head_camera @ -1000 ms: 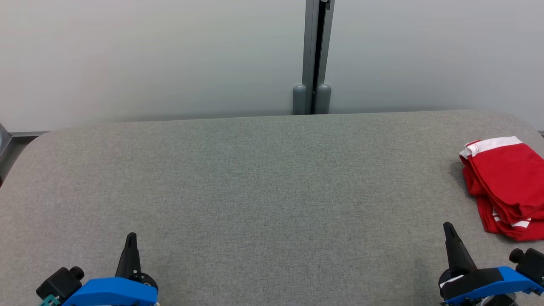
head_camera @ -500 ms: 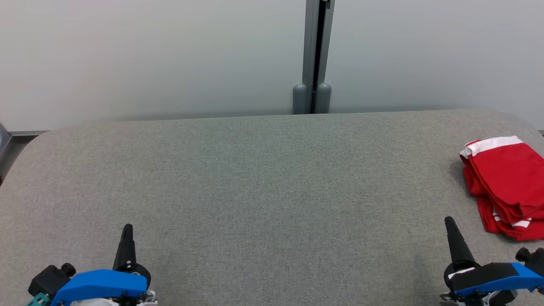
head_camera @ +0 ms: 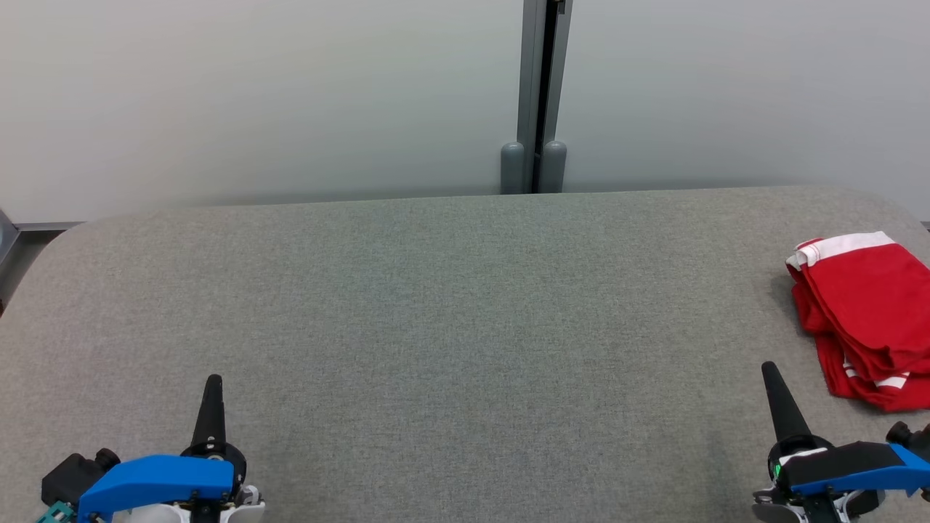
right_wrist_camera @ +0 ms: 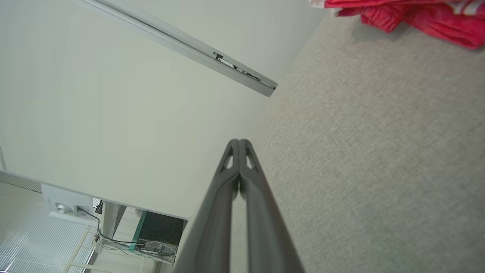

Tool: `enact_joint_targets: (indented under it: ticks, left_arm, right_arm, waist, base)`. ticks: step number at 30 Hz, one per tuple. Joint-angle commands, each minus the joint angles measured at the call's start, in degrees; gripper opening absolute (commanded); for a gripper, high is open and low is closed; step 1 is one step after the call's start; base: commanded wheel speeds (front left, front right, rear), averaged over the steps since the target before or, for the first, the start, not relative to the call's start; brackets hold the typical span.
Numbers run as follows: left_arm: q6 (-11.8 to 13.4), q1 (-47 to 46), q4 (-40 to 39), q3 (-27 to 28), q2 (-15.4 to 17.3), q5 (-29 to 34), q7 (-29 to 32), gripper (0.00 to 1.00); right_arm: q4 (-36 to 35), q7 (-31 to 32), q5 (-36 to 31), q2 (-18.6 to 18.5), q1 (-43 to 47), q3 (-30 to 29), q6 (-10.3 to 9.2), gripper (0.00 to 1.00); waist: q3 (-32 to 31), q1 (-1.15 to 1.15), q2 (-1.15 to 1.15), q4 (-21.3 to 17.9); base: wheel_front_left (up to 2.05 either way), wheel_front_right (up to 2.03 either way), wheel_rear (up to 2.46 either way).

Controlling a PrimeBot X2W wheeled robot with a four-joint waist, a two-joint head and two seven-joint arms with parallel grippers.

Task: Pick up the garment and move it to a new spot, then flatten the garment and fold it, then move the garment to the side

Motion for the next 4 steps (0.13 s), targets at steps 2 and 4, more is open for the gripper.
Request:
enact_joint_targets:
  ticks: [2, 4]
  left_arm:
    - [-0.3, -1.5, -0.9, 0.4, 0.1, -1.8, 0.7, 0.00]
    - [-0.3, -1.6, -1.1, 0.6, 0.1, -2.8, 1.0, 0.00]
  right_arm:
    - [-0.8, 0.4, 2.3, 0.0, -1.4, -0.2, 0.02, 0.00]
    - [-0.8, 0.7, 3.5, 0.0, -1.5, -0.2, 0.02, 0.00]
  waist:
    - [0.0, 0.00, 0.00, 0.0]
    - [0.0, 0.00, 0.00, 0.0]
  base:
    - [0.00, 0.00, 0.00]
    - [0.00, 0.00, 0.00]
